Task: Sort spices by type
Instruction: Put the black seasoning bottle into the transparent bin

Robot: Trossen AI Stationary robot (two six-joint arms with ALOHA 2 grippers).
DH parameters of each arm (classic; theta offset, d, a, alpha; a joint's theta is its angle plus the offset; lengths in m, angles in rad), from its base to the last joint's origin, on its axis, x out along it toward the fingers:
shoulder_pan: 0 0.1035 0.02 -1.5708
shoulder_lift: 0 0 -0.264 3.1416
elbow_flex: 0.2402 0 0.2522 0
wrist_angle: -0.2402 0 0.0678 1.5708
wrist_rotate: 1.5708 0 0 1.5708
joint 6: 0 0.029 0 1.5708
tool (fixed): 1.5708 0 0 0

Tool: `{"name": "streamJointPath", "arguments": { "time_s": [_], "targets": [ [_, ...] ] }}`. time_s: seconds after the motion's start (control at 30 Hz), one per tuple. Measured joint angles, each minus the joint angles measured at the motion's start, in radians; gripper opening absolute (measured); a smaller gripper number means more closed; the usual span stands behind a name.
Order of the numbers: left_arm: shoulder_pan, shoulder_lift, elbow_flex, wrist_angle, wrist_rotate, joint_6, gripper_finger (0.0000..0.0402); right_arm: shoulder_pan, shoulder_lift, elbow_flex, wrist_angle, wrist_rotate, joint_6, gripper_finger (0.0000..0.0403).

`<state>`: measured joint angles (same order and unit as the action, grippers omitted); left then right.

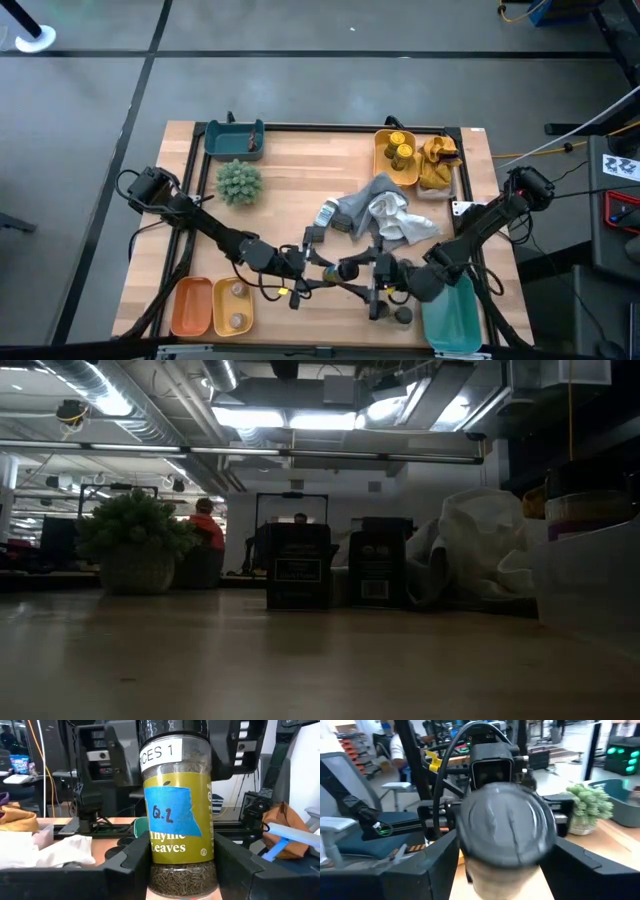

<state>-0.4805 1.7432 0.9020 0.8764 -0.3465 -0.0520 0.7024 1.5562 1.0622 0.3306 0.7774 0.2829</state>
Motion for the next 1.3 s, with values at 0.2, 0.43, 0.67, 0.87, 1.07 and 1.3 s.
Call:
{"name": "streamJointPath", "arguments": {
  "time_s": [0.2,0.43,0.67,0.87,1.07,1.3],
  "targets": [
    [0.0,0.0,0.0,-0.002,-0.004,0.001,0.0159,-0.065,0.0,0.0,0.011,-0.142,-0.003,0.0249],
    [0.004,0.0,0.0,-0.015,-0.006,0.003,0.0159,-0.075,0.0,0.0,0.009,-0.169,-0.01,0.0194],
    [0.011,-0.001,0.001,-0.042,-0.003,0.003,0.0162,-0.074,0.0,0.0,-0.002,-0.182,-0.018,0.0194],
    [0.013,-0.001,0.002,-0.058,-0.002,-0.021,0.0203,-0.076,-0.012,0.0,-0.053,-0.195,0.012,0.0194],
    [0.014,-0.001,0.001,-0.077,-0.003,-0.044,0.0243,-0.074,-0.039,0.0,-0.122,-0.195,0.035,0.0194],
    [0.024,-0.001,0.0,-0.117,-0.005,-0.079,0.0253,-0.073,-0.083,0.001,-0.275,-0.203,0.132,0.0194]
  ]
}}
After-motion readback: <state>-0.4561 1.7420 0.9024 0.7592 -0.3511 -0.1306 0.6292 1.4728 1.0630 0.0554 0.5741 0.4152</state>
